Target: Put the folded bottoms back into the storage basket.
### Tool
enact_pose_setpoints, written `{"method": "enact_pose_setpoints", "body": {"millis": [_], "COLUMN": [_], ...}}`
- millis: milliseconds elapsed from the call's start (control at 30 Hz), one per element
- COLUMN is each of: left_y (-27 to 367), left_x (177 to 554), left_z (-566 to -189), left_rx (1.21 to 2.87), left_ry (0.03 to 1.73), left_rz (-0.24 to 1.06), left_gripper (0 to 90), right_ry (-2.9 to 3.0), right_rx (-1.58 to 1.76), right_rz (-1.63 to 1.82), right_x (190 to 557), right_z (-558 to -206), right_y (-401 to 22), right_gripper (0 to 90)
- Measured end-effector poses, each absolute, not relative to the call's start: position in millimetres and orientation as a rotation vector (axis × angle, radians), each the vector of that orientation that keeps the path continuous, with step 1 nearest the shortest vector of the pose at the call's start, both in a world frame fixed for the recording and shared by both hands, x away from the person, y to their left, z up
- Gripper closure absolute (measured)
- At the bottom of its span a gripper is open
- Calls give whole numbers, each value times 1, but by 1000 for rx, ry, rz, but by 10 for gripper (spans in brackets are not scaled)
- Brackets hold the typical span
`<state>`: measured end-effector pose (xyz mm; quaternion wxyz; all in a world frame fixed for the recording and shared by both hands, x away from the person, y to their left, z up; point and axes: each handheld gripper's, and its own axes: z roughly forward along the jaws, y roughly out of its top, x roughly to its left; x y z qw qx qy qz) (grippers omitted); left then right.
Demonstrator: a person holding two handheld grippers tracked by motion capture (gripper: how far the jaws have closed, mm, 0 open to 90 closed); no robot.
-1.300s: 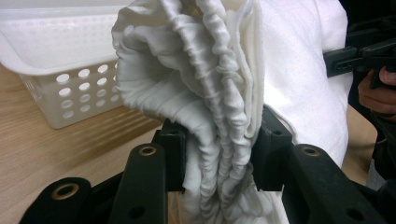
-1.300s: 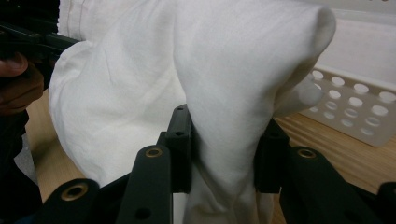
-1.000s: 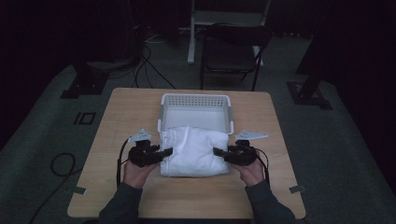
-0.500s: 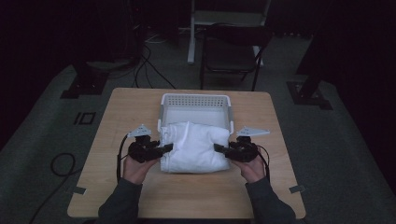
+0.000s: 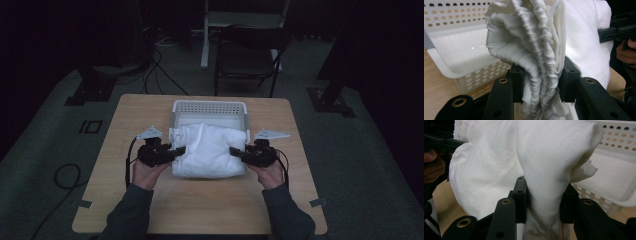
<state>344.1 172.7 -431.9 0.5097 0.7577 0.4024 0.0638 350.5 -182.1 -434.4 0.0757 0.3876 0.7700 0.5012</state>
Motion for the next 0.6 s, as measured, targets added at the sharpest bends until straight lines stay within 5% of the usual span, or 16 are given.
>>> {"method": "enact_pose_setpoints", "body": {"millis": [600], "left_y": [173], "left_x": [364], "left_z": [-420], "left_rx": [1802], "left_ry": [979], "left_rz": [174], "left_gripper": [630], "right_ry": [2274], "right_rx": [1179], "right_rz": [1521], "right_x": [370], "right_z": [-423], "right_y": [-181], "right_gripper": [656]}}
